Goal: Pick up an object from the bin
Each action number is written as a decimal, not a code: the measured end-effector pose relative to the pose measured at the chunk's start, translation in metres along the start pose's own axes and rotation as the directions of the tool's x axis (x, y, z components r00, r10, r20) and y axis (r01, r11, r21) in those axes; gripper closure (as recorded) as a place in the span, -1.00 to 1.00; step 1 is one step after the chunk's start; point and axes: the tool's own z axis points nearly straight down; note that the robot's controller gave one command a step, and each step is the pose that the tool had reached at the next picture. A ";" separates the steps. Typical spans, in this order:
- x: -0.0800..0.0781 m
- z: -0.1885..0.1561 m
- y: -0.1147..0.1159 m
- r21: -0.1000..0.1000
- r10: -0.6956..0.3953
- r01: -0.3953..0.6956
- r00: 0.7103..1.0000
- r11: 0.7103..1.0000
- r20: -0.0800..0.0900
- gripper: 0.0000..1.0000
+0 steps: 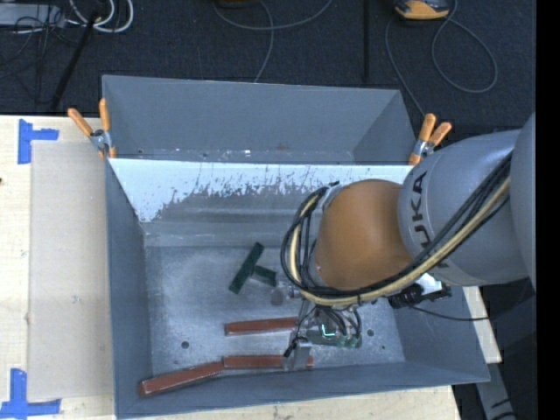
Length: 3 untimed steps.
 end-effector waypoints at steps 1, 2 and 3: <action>0.002 0.062 -0.004 -0.001 -0.001 0.001 1.000 1.000 0.011 -1.00; 0.000 0.061 -0.003 -0.002 0.003 -0.003 1.000 1.000 0.017 -1.00; -0.002 0.061 -0.003 -0.002 0.008 -0.008 1.000 1.000 0.015 -1.00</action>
Offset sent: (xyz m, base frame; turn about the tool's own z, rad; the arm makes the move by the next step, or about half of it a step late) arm -0.0035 -0.0047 -0.0599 -0.0020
